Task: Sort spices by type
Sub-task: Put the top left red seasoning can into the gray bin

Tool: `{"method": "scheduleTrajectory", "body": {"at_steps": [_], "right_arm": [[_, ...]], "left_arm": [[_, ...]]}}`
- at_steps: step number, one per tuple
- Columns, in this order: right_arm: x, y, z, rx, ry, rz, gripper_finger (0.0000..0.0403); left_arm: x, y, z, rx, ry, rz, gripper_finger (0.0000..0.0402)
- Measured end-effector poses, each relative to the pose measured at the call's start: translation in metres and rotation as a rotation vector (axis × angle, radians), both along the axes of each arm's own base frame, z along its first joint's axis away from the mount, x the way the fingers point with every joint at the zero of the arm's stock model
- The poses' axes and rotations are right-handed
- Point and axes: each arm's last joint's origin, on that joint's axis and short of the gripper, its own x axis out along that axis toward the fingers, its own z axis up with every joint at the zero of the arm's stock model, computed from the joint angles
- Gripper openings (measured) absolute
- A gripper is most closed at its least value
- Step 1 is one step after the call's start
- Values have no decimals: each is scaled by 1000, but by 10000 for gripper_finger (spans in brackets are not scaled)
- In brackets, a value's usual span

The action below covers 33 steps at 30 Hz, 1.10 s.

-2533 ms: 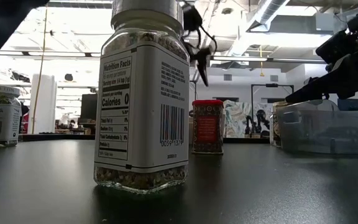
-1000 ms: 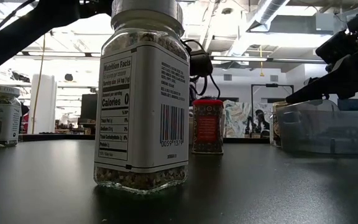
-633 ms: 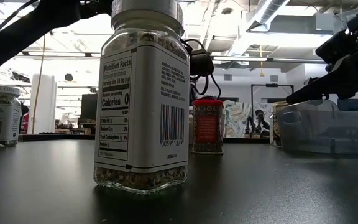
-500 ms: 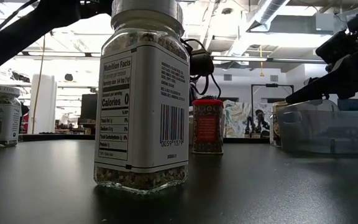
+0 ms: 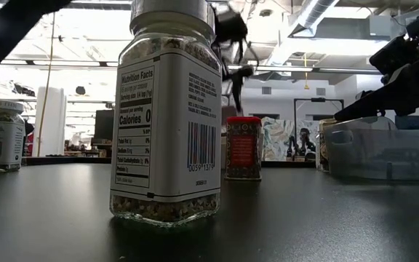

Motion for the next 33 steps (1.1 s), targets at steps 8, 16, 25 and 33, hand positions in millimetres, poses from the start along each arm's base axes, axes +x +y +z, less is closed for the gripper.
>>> {"method": "scheduleTrajectory", "body": {"at_steps": [8, 16, 25, 33], "right_arm": [[0, 0, 0, -2, 0, 1, 368], [0, 0, 0, -3, 0, 1, 368], [0, 0, 0, -3, 0, 1, 368], [0, 0, 0, -3, 0, 1, 368]], "left_arm": [[-24, -57, 64, 280, -27, 44, 280], [-61, -115, 73, 407, 53, 107, 280], [-91, -184, 25, 360, -70, 48, 281], [-115, -223, 17, 423, -103, -84, 281]]}}
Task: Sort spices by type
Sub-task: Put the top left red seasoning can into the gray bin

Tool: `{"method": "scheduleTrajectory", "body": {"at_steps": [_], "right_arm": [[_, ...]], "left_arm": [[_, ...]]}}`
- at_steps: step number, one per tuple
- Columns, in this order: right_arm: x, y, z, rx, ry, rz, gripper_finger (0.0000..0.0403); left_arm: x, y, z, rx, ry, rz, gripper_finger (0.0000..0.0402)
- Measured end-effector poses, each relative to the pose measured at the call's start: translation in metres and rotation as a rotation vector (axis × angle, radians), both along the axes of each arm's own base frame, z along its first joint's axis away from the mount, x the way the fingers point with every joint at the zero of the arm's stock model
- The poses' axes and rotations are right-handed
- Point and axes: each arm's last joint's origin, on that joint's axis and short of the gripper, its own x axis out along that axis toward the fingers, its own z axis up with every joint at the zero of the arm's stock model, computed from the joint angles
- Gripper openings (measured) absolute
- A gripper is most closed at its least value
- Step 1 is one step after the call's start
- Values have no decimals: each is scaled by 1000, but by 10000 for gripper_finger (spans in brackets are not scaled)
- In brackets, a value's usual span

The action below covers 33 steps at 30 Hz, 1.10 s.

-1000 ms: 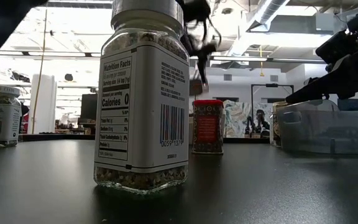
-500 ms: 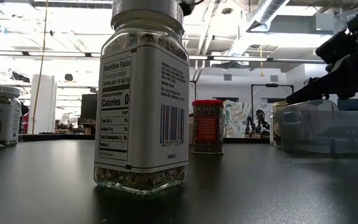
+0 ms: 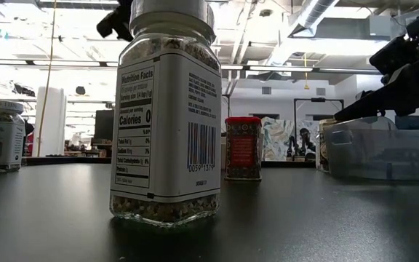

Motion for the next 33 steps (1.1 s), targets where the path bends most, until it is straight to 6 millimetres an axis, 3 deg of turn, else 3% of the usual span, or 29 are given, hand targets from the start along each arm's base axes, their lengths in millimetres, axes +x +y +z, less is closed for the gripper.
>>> {"method": "scheduleTrajectory", "body": {"at_steps": [4, 8, 18, 21, 24, 29, 33], "right_arm": [[1, 0, 3, 25, -28, -6, 368], [3, -1, 15, 205, -139, -73, 368], [22, -8, 86, 250, -304, -168, 368], [41, -10, 114, 234, -293, -177, 368], [70, -12, 141, 225, -246, -192, 368], [125, -21, 183, 216, -123, -232, 368], [165, -37, 214, 270, 46, -316, 368]], "left_arm": [[-2, -7, 5, 30, 43, -97, 281], [-4, -6, 12, 22, 69, -167, 281], [-22, 27, 39, 215, 214, -196, 281], [-34, 47, 44, 267, 282, -173, 281], [-49, 70, 33, 269, 275, -190, 281], [-79, 104, 2, 250, 82, -315, 281], [-96, 118, -8, 343, -33, -313, 281]]}}
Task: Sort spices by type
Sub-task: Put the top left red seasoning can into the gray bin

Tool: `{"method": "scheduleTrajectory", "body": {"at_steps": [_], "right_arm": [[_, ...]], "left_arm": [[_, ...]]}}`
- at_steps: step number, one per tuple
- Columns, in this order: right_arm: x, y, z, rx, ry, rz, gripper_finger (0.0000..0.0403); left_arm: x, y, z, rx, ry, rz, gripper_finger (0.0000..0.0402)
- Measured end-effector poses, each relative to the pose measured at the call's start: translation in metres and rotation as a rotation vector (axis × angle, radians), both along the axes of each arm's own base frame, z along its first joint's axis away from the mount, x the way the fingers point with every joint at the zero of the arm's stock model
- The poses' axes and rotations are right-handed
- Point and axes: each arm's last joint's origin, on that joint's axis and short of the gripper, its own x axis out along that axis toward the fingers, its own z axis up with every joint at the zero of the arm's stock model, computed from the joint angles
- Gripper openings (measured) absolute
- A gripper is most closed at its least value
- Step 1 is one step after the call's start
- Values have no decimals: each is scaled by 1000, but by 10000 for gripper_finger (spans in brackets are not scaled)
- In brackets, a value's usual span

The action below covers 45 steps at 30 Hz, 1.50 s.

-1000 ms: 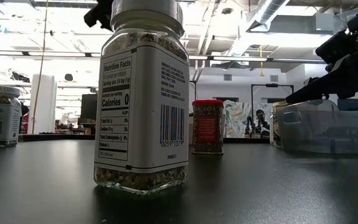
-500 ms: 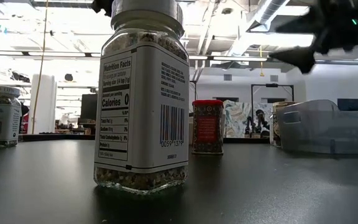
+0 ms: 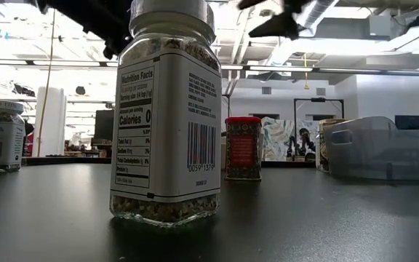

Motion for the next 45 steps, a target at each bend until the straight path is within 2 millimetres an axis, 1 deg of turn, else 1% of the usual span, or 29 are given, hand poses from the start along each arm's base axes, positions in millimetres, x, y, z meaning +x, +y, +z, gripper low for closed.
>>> {"method": "scheduleTrajectory", "body": {"at_steps": [3, 5, 8, 12, 15, 17, 21, 26, 33, 40, 45], "right_arm": [[24, -17, 24, 68, 86, -36, 368], [43, -28, 35, 85, 120, -32, 368], [72, -42, 44, 84, 175, -20, 368], [98, -54, 52, 83, 212, -28, 368], [114, -62, 48, 94, 258, -40, 368], [122, -67, 41, 107, 287, -38, 368], [136, -73, 30, 204, 270, 37, 368], [147, -80, 15, 233, 280, 33, 368], [148, -81, 19, 234, 246, 49, 367], [148, -83, 19, 236, 237, 48, 346], [148, -85, 19, 247, 234, 39, 339]], "left_arm": [[-1, 4, -6, 118, 22, -9, 281], [4, 7, -10, 185, 75, -19, 281], [13, 9, -18, 245, 151, -32, 281], [22, 11, -23, 261, 143, -20, 281], [26, 11, -24, 264, 131, -11, 281], [26, 11, -23, 266, 118, -7, 281], [26, 11, -20, 269, 97, -2, 281], [26, 12, -18, 285, 86, 10, 281], [26, 13, -19, 306, 110, 30, 282], [26, 13, -16, 317, 83, 33, 282], [26, 12, -12, 333, 57, 27, 282]]}}
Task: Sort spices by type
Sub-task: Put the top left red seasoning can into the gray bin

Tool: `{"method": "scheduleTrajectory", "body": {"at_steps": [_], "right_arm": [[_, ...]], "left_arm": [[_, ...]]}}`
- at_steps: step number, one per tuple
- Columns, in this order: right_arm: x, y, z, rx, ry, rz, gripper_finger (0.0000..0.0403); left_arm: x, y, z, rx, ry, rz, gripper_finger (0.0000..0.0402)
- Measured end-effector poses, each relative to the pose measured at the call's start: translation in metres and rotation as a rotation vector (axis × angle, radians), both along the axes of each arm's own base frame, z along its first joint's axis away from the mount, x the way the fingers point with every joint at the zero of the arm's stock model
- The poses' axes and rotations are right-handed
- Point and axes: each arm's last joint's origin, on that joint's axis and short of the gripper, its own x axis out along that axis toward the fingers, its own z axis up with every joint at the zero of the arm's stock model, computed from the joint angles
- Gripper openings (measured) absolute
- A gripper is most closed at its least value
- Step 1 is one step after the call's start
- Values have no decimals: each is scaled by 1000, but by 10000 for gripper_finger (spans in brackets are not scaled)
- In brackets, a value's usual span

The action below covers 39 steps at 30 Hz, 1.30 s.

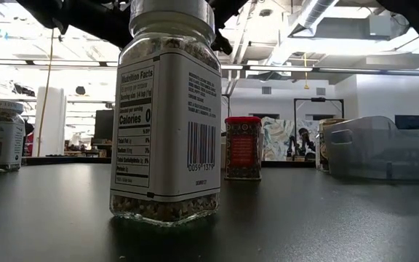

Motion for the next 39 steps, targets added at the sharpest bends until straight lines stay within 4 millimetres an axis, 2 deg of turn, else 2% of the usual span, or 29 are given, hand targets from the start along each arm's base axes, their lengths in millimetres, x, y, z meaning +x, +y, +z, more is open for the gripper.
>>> {"method": "scheduleTrajectory", "body": {"at_steps": [8, 23, 39], "right_arm": [[0, -1, 0, 1, -7, -4, 322], [0, -1, 0, 9, -8, -7, 247], [0, -1, 0, 4, -3, -3, 247]], "left_arm": [[0, -1, 1, 7, -2, -12, 282], [1, -2, 2, 35, 9, -31, 296], [1, -2, -1, -13, 15, -39, 311]]}}
